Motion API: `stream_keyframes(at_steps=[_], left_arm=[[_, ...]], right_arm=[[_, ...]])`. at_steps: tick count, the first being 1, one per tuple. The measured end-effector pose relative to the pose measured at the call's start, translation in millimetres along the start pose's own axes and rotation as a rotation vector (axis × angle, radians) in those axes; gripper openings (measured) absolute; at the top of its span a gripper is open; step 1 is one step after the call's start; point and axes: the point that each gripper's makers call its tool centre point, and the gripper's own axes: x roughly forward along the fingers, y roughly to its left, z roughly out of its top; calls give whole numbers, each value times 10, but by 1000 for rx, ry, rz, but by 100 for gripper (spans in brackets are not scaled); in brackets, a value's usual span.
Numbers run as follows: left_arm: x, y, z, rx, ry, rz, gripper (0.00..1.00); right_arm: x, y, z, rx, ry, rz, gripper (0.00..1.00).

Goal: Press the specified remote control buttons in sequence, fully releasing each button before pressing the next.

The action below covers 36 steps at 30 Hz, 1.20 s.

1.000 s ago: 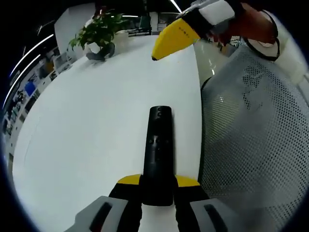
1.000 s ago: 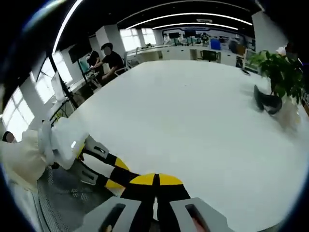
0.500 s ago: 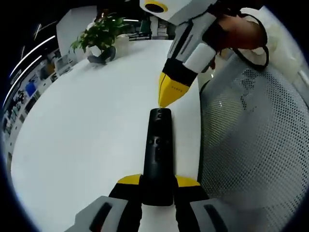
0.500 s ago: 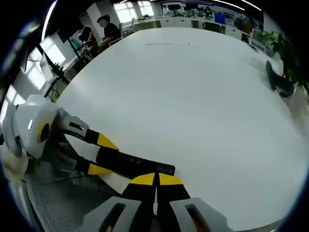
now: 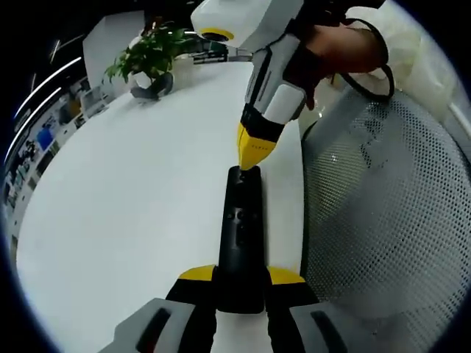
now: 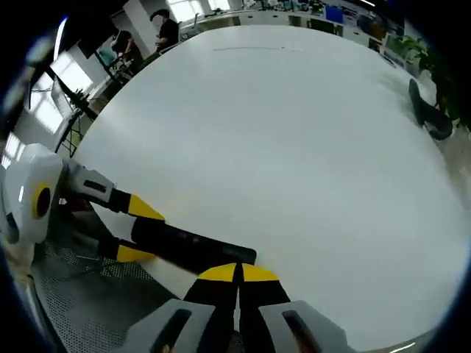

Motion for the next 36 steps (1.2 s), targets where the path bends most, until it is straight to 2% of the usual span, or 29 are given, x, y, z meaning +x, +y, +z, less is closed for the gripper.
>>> stream_keyframes(at_steps=[6,15,29,36], left_arm=[[-2,-1,2,0,-1,-1,24],[0,-2,6,1,0,-1,24],[5,2,7,0,5,-1,24],[2,2,2,2,6,-2,24]], right_arm=[[-9,-1,4,-8,13,-3,0],[0,-16,-1,34,42,-13,0],[27,-25,5,19,120,-51,0],[18,-34,0,65,109,-27,0]])
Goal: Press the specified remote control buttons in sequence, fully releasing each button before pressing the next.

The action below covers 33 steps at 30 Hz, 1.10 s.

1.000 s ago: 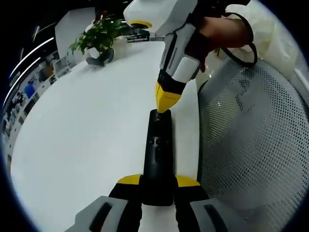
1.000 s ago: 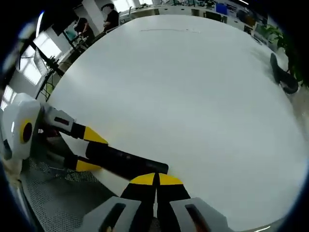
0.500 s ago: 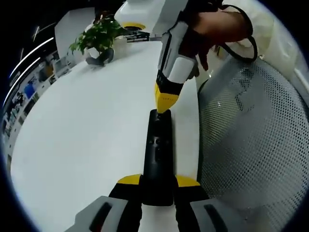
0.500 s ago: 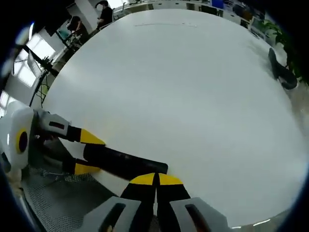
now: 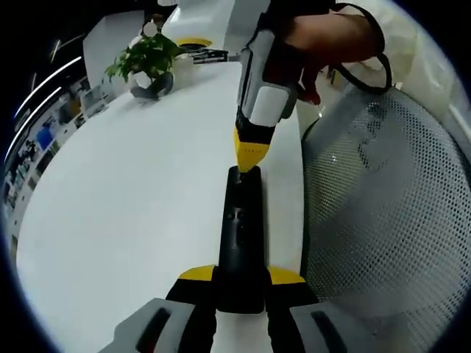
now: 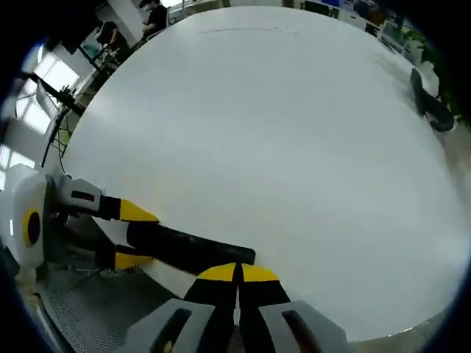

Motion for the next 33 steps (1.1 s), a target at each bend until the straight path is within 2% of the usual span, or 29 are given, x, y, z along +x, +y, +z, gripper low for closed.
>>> stream_keyframes(at_steps=[2,4,12,27,33], left_arm=[[0,0,0,-1,-1,0,24],[-1,2,-1,-3,0,0,24],[-2,-1,1,-2,-3,1,24],[1,-5,0,3,4,0,24],[1,-6,0,7,3,-1,24]], right_arm=[[-1,6,-1,10,-9,8,0],[-1,18,-1,-18,-14,15,0],[-6,13,0,57,-32,37,0],[-27,87,-37,15,9,65,0],[-4,107,19,1,7,70,0]])
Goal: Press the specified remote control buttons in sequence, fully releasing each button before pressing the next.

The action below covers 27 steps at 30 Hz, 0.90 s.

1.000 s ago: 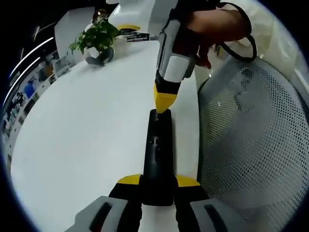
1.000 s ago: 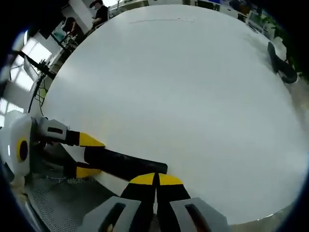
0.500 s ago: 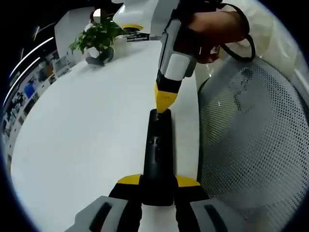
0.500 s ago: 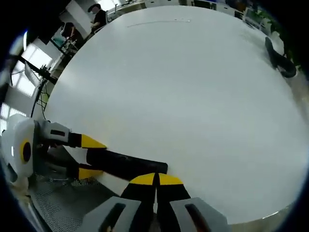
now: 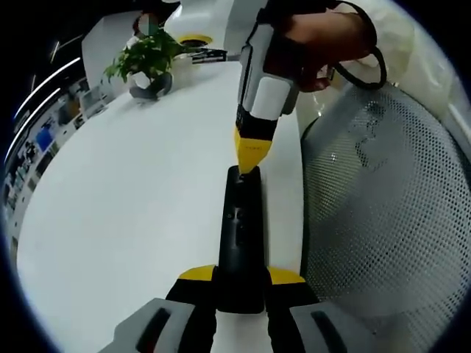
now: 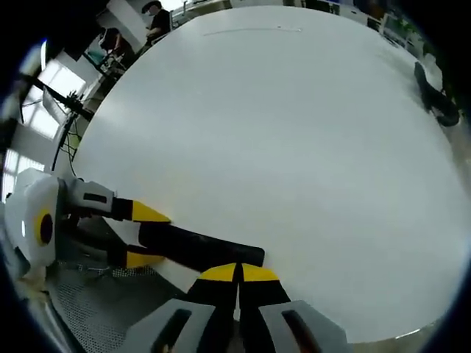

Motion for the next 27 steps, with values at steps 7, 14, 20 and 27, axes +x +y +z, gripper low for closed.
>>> stream_keyframes(at_steps=[7,14,20,27], left_arm=[[1,1,-2,-1,-1,1,24],[3,4,0,0,-9,3,24],[9,4,3,0,-8,4,24],[7,5,3,4,-1,2,24]], right_arm=[[48,17,23,-16,5,-1,0],[59,21,11,-24,3,-21,0],[51,5,17,6,19,-6,0],[56,1,13,19,11,-3,0]])
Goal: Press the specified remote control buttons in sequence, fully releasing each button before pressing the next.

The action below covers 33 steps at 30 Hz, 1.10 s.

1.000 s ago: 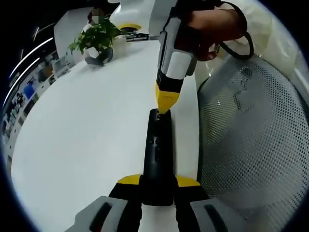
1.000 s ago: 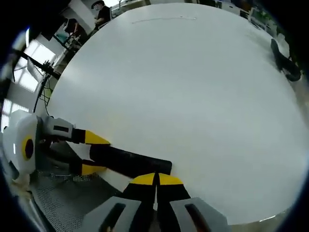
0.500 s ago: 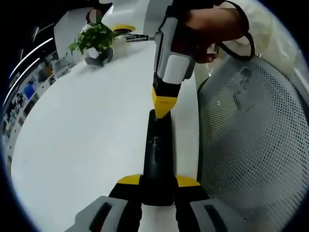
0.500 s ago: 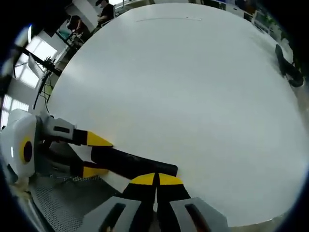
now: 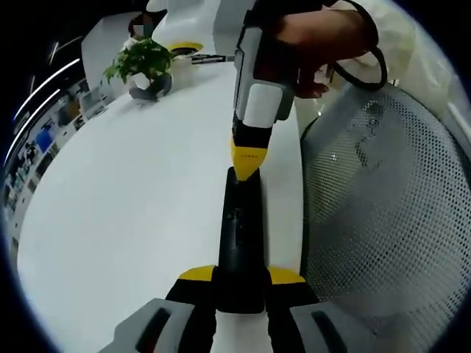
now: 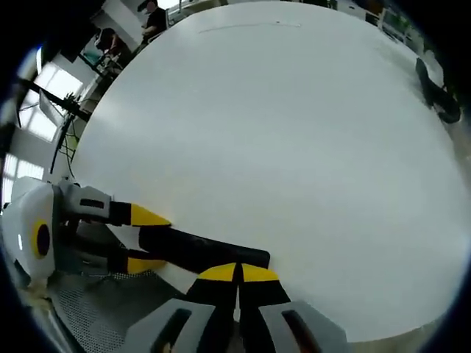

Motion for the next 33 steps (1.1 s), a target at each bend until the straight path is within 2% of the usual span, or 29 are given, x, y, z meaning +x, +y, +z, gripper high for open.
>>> stream_keyframes(at_steps=[8,14,28,33], left_arm=[[-3,-3,-1,-1,2,-1,24],[-3,1,-2,-10,0,0,24],[-2,-10,9,-8,-3,-3,24],[-3,-9,13,-12,-10,-2,24]], right_arm=[[6,-9,1,31,-27,5,0],[-2,25,-18,-3,-28,-17,0],[-25,31,-21,-28,6,-38,0],[-39,69,1,-9,-3,-4,0]])
